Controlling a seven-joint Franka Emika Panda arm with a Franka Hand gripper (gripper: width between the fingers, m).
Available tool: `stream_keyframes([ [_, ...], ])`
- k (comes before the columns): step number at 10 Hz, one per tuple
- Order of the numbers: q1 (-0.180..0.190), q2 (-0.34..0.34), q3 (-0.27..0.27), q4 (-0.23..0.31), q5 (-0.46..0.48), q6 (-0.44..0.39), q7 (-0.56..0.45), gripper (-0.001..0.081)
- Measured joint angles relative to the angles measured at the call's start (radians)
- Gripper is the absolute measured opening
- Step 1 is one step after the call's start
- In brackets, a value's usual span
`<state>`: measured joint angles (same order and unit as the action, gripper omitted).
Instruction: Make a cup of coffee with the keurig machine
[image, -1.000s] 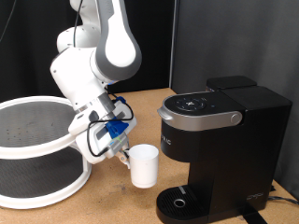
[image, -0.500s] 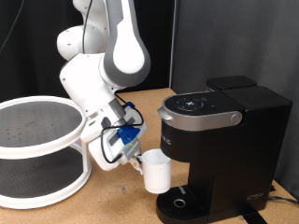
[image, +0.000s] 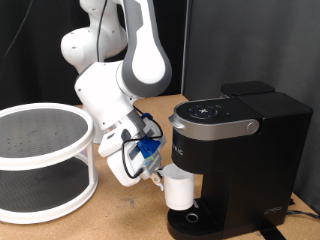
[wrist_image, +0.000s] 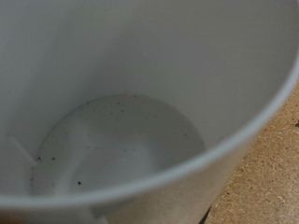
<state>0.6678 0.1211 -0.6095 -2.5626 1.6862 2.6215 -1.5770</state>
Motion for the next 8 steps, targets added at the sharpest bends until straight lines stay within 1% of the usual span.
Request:
stream_keyframes([
  [3,0.0,0.028,0.019,0.01,0.038,0.0,-0.013,0.0067],
  [8,0.0,0.091,0.035,0.056,0.095,-0.013,-0.035,0.0067],
])
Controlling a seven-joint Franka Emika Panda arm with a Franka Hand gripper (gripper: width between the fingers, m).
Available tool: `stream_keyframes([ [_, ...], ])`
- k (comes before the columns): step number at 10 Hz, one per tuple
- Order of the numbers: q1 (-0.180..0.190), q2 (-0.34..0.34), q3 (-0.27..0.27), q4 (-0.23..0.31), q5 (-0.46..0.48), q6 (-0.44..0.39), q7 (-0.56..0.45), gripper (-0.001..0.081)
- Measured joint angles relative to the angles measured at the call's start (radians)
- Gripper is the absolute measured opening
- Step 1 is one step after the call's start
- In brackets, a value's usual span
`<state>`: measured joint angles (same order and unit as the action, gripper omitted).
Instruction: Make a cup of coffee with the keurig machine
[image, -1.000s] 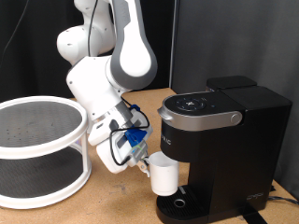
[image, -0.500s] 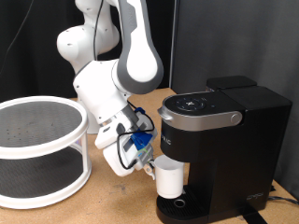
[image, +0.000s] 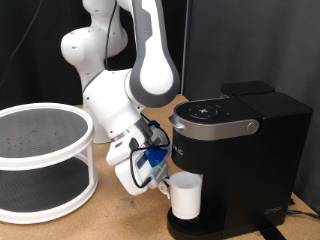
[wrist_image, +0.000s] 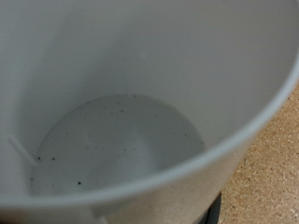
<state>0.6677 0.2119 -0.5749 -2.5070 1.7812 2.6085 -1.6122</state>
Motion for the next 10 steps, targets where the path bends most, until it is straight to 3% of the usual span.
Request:
stream_keyframes([
  [3,0.0,0.032,0.001,0.014,0.01,-0.015,-0.004,0.0078],
  [4,0.0,0.037,0.001,0.014,0.01,-0.018,-0.004,0.0251],
  [5,-0.002,0.041,0.0,0.014,0.01,-0.02,-0.006,0.0251],
  [6,-0.005,0.042,-0.001,0.012,0.011,-0.022,-0.014,0.0453],
  [7,-0.01,0.039,-0.006,0.005,0.007,-0.028,-0.018,0.0588],
  [8,-0.016,0.027,-0.017,-0.007,-0.002,-0.037,-0.024,0.0588],
  [9,-0.024,0.003,-0.033,-0.028,-0.029,-0.048,-0.027,0.0749],
  [10,-0.035,-0.031,-0.051,-0.051,-0.071,-0.061,-0.021,0.079],
])
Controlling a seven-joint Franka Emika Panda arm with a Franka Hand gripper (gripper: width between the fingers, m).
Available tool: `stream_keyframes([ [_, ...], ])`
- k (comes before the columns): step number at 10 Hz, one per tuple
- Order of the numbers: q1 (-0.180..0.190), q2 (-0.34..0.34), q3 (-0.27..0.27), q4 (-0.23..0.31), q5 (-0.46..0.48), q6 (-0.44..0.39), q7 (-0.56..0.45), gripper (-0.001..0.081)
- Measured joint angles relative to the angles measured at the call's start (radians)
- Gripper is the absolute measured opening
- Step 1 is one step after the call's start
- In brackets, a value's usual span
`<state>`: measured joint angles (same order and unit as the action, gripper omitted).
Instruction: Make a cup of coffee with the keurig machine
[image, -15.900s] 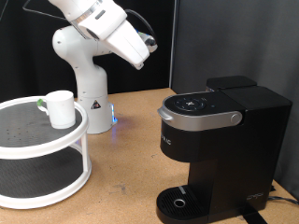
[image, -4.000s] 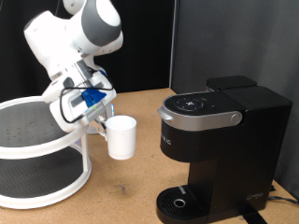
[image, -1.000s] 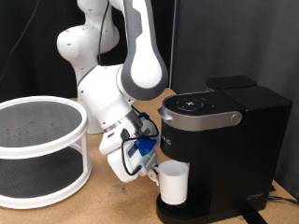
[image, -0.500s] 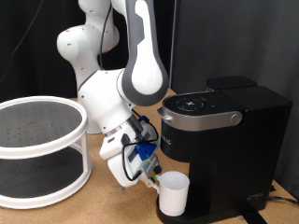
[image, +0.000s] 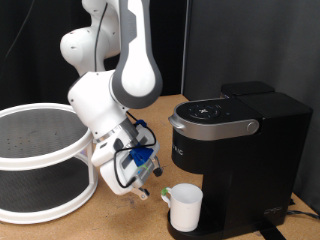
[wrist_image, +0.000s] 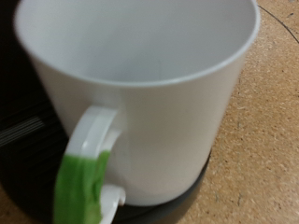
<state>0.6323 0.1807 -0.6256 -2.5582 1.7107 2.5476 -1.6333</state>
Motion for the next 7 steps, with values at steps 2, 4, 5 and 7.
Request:
stream_keyframes([
  [2,-0.025,-0.079,-0.036,-0.043,-0.115,-0.024,0.055,0.0803],
  [4,-0.046,-0.164,-0.065,-0.081,-0.254,-0.013,0.14,0.0803],
  [5,-0.057,-0.208,-0.071,-0.1,-0.322,0.013,0.179,0.0803],
  [7,-0.065,-0.265,-0.071,-0.132,-0.365,0.037,0.203,0.0803],
])
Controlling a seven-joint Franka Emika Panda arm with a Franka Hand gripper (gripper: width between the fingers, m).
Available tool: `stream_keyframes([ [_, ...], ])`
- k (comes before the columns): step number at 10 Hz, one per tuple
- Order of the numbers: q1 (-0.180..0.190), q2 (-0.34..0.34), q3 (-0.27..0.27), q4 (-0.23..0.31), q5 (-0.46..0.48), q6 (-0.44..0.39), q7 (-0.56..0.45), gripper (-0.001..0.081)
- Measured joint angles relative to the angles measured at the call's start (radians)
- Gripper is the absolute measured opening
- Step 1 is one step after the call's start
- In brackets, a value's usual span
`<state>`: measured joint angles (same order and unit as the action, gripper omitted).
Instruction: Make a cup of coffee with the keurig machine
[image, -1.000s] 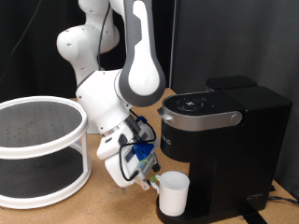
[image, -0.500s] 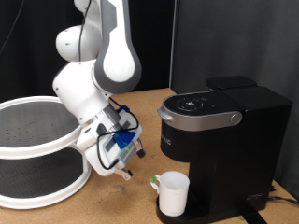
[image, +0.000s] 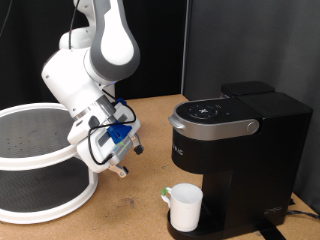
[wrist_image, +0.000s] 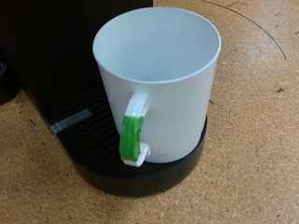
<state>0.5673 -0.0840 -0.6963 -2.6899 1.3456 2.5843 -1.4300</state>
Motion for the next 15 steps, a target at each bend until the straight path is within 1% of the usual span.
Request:
stream_keyframes([
  [1,-0.001,0.002,-0.001,0.0,-0.002,-0.015,0.0,0.0803],
  [3,-0.005,-0.015,-0.009,0.003,0.004,-0.055,-0.042,0.0803],
  [4,-0.006,-0.038,-0.009,0.004,0.004,-0.06,-0.044,0.0803],
  [6,-0.009,-0.11,-0.004,0.002,-0.02,-0.057,-0.019,0.0803],
  [8,-0.025,-0.195,0.019,-0.003,-0.098,-0.049,0.073,0.0803],
  [10,-0.051,-0.275,0.051,-0.007,-0.172,-0.048,0.172,0.0803],
  [12,-0.089,-0.351,0.078,-0.008,-0.264,-0.075,0.283,0.0803],
  [15,-0.162,-0.462,0.111,-0.01,-0.393,-0.156,0.42,0.0803],
])
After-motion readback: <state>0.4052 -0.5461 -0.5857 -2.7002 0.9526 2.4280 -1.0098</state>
